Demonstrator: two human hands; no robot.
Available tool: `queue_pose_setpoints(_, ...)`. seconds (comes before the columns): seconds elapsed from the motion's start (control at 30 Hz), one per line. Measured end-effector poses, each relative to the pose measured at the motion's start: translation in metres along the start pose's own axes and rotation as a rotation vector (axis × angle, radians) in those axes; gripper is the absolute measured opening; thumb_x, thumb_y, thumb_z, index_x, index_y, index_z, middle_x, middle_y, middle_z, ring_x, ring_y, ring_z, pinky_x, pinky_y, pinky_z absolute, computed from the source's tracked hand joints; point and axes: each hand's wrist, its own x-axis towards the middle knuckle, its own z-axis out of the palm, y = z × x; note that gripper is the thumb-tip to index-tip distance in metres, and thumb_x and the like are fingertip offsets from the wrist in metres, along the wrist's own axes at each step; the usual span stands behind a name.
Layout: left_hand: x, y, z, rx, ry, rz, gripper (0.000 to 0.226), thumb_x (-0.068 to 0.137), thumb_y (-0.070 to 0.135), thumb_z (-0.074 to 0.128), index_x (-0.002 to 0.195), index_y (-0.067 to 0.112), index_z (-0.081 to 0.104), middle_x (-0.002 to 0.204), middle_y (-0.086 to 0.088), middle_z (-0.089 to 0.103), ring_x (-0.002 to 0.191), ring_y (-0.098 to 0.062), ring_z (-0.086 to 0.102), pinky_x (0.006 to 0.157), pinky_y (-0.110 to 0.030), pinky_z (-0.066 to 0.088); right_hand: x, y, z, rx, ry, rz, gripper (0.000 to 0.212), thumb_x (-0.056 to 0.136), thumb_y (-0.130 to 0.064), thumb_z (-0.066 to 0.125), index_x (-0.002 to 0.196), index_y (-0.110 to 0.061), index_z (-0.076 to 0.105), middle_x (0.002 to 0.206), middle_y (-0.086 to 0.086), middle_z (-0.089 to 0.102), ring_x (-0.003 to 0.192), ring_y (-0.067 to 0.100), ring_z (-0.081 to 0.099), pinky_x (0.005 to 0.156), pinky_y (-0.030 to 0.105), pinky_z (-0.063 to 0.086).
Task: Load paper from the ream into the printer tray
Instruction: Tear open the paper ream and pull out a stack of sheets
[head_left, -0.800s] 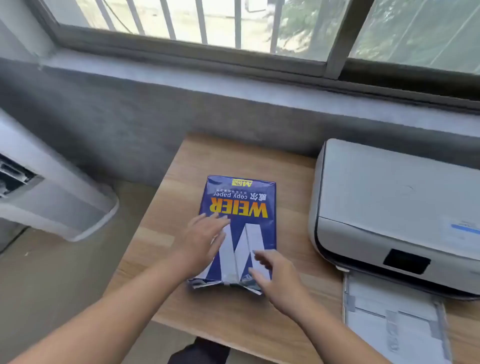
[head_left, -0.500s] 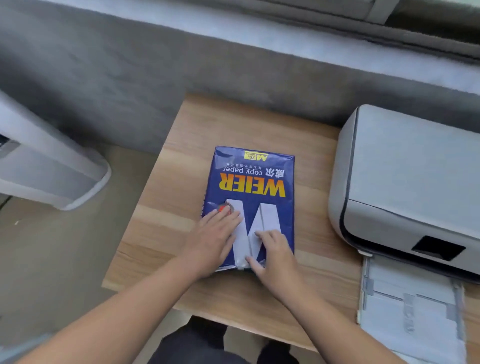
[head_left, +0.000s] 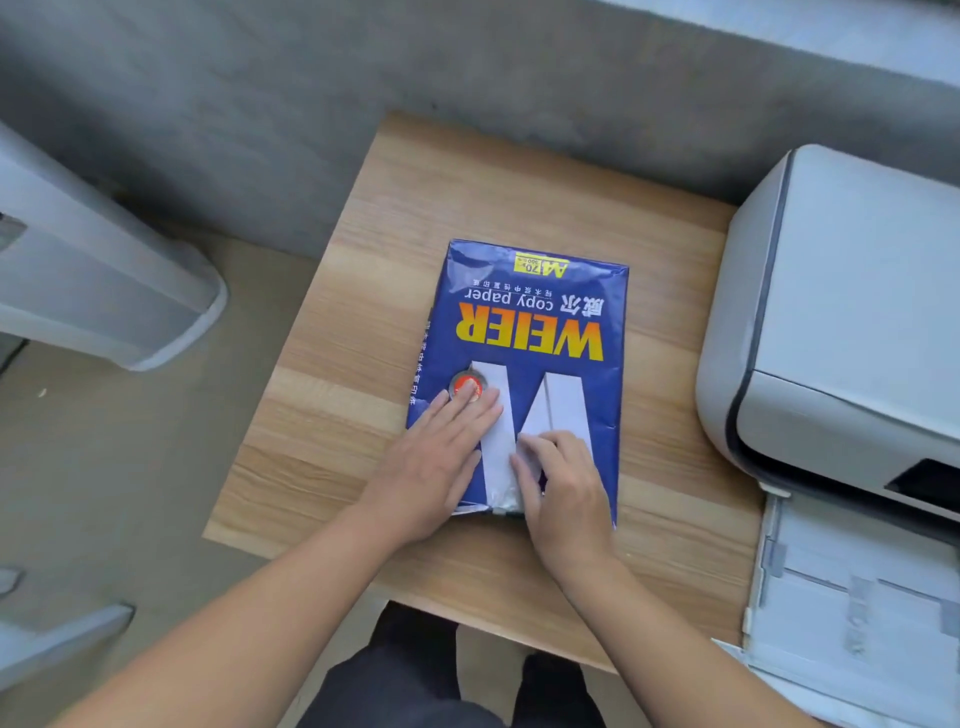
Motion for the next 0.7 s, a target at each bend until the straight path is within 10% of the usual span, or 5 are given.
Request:
queue_pose_setpoints(0.23, -0.002, -0.003, -0.001, -0.032, -0.006, 0.001, 0.057, 0.108, 0.021, 0.042, 0.164, 0.011, 0.035, 0.174, 0.001, 0.029, 0.163, -0.020, 0.020, 0.133, -0.043, 0.020, 0.017, -0.005, 0.002, 0.051, 0.000, 0.158, 0.006, 0.093, -0.018, 0.074, 0.089, -0.016, 0.070, 0.086, -0.003, 0.066, 0.078, 0.018, 0.062, 0.063, 0.034, 0.052)
queue_pose_setpoints(0.7, -0.003, -0.003, 0.001, -0.067, 0.013, -0.013, 0.055, 0.110, 0.022, 0.041, 0.163, 0.012, 0.036, 0.174, 0.001, 0.029, 0.164, -0.019, 0.020, 0.132, -0.045, 0.024, 0.023, 0.002, 0.005, -0.274, 0.017, -0.110, 0.014, 0.089, -0.013, 0.075, 0.084, -0.011, 0.063, 0.078, 0.004, 0.062, 0.064, 0.025, 0.060, 0.050, 0.029, 0.038)
